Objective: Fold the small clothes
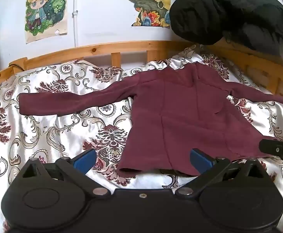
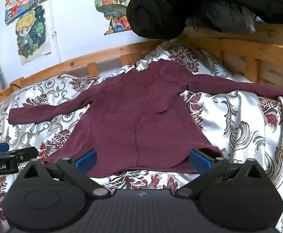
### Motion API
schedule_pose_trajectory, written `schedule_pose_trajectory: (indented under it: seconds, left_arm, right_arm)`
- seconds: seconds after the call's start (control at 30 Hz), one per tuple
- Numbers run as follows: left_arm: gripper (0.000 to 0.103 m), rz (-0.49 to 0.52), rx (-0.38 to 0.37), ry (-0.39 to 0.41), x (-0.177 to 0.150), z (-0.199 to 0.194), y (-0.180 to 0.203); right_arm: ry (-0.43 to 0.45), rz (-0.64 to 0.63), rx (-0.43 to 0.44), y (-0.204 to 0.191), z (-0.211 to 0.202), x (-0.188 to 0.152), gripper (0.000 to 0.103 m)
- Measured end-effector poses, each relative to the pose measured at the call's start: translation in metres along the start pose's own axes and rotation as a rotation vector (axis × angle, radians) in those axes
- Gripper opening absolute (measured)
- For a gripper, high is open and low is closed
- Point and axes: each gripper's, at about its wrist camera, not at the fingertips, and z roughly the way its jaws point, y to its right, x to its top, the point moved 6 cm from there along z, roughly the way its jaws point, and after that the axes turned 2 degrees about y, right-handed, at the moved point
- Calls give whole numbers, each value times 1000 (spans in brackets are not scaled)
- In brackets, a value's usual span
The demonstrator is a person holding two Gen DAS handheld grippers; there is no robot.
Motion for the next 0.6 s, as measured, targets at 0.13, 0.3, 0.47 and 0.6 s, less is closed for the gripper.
schedule_pose_trajectory:
  seconds: [0.13,0.3,0.47,0.6]
  left_arm:
    - [102,-4,0,1,0,0,0]
    - [102,-15,-5,-6,-2,-2,-2]
    - [102,-14,-1,-12,1,0,-4]
    - [102,-12,1,-12,-1,0,-3]
  right_arm:
    - [0,1,0,0,0,0,103]
    - [-1,2,0,0,-1,0,103]
    - [-3,4,0,0,-1,0,103]
    - [-3,5,1,0,-1,0,103]
